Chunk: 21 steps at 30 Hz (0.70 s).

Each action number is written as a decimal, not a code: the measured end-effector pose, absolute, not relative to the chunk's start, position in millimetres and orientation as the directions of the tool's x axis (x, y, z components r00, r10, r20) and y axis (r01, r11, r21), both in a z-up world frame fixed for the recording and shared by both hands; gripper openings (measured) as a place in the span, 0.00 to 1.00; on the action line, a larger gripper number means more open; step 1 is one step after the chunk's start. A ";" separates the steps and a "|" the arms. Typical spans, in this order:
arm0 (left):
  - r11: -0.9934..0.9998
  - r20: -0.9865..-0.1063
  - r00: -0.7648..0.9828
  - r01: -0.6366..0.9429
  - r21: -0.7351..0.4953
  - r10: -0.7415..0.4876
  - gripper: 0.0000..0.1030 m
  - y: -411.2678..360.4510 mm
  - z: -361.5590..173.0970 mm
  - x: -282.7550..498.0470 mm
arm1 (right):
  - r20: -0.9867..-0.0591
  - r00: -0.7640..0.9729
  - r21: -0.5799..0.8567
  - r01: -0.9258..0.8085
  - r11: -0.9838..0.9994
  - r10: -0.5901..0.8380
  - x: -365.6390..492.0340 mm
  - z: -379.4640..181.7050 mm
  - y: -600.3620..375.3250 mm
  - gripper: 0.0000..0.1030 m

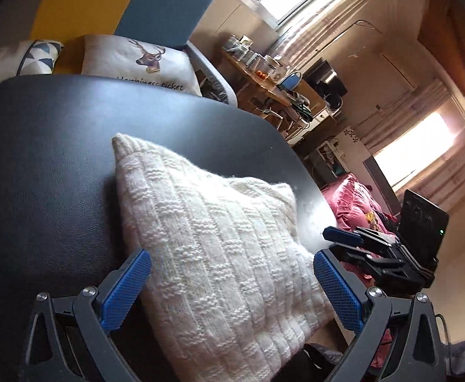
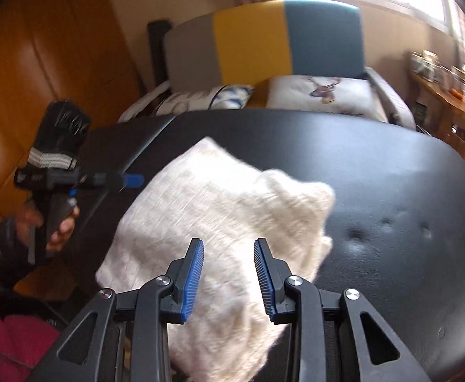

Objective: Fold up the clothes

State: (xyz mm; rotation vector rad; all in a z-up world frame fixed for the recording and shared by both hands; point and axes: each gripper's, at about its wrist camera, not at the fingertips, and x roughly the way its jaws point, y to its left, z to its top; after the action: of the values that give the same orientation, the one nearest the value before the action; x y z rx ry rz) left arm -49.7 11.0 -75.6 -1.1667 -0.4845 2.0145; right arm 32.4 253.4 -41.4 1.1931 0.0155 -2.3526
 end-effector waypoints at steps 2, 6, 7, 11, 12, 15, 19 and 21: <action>-0.665 -0.590 -0.307 -0.385 -0.640 0.747 1.00 8.6 -84.1 -51.7 | -0.785 -0.450 0.204 0.462 -0.863 -0.427 30.9 -50.3 241.0 0.32; -0.673 -0.601 -0.304 -0.356 -0.648 0.740 1.00 2.6 -91.1 -52.0 | -0.840 -0.403 0.166 0.448 -0.879 -0.364 32.9 -73.1 233.2 0.32; -0.673 -0.602 -0.301 -0.354 -0.649 0.739 1.00 2.0 -92.3 -52.1 | -0.847 -0.395 0.166 0.438 -0.883 -0.356 32.1 -78.4 233.4 0.32; -0.677 -0.622 -0.269 -0.337 -0.654 0.735 1.00 4.8 -105.1 -57.1 | -0.861 -0.396 0.129 0.437 -0.890 -0.319 37.2 -104.4 232.8 0.31; -0.673 -0.626 -0.249 -0.331 -0.662 0.739 1.00 8.1 -110.1 -58.7 | -0.857 -0.404 0.127 0.439 -0.889 -0.322 39.5 -108.4 233.7 0.31; -0.681 -0.654 -0.203 -0.321 -0.659 0.728 1.00 20.0 -124.3 -61.3 | -0.838 -0.392 0.212 0.405 -0.889 -0.379 39.0 -107.0 245.7 0.31; -0.645 -0.634 -0.136 -0.264 -0.717 0.761 1.00 26.7 -145.3 -66.1 | -0.797 -0.391 0.316 0.380 -0.870 -0.460 42.1 -99.5 260.5 0.32; -0.609 -0.594 -0.138 -0.230 -0.759 0.792 1.00 23.0 -150.8 -67.7 | -0.733 -0.405 0.449 0.316 -0.836 -0.547 44.4 -91.0 282.0 0.32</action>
State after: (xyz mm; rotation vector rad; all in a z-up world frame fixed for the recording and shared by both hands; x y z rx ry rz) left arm -67.7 23.0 -150.8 -1.4152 -0.6602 1.8286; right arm 44.4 282.0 -91.0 1.2984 -0.3258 -2.2471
